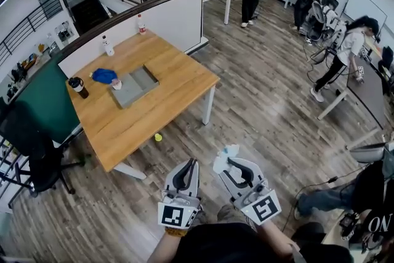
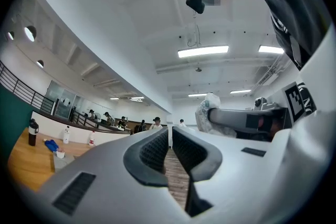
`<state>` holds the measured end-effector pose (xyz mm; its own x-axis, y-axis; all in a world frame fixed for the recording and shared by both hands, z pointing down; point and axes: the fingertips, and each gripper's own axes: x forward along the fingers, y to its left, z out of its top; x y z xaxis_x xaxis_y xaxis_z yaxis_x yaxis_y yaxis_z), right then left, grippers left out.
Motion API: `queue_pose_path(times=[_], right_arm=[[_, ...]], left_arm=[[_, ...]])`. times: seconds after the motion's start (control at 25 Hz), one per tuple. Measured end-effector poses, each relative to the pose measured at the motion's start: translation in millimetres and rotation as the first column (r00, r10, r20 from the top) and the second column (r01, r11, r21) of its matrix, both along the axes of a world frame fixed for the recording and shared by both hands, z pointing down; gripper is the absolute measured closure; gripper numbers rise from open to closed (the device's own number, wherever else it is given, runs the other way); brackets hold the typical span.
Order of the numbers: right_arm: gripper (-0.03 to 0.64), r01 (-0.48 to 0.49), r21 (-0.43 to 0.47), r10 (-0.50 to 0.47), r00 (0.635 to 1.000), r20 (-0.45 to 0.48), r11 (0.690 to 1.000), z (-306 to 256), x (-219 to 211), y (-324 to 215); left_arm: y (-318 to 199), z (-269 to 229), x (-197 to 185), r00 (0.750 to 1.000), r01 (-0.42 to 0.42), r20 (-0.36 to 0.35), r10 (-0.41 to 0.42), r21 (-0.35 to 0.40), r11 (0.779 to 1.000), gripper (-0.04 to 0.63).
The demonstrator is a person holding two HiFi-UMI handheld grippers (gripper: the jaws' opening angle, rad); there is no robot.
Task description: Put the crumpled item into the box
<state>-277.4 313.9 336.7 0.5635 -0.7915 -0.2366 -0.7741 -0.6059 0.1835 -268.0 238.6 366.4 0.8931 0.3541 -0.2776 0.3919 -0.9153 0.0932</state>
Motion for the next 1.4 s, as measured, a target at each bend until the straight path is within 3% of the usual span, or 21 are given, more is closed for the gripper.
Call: queue_pose_path(times=[0.24, 0.44, 0.76, 1.4], right_arm=[[0.509, 0.01, -0.019, -0.01, 1.0, 0.024, 1.0, 10.5, 7.9, -22.8], [0.509, 0.039, -0.016, -0.038, 0.999, 0.027, 0.999, 12.3, 29.5, -32.4], [0.509, 0.103, 0.012, -0.104, 0.994, 0.03, 0.995, 17.6, 82.4, -35.4], [0.509, 0.075, 0.074, -0.077, 0.996, 0.033, 0.994, 21.3, 199.6, 42.7]], left_arm=[[-19.6, 16.5, 6.8, 0.999, -0.001, 0.043, 0.003, -0.026, 1.0, 0.554], [-27.7, 21.8, 22.8, 0.998, -0.003, 0.061, 0.003, 0.004, 1.0, 0.554], [-37.1, 26.1, 61.5, 0.994, 0.074, 0.077, -0.076, 0.029, 0.997, 0.554], [46.4, 18.4, 173.7, 0.998, 0.034, 0.057, -0.038, 0.081, 0.996, 0.554]])
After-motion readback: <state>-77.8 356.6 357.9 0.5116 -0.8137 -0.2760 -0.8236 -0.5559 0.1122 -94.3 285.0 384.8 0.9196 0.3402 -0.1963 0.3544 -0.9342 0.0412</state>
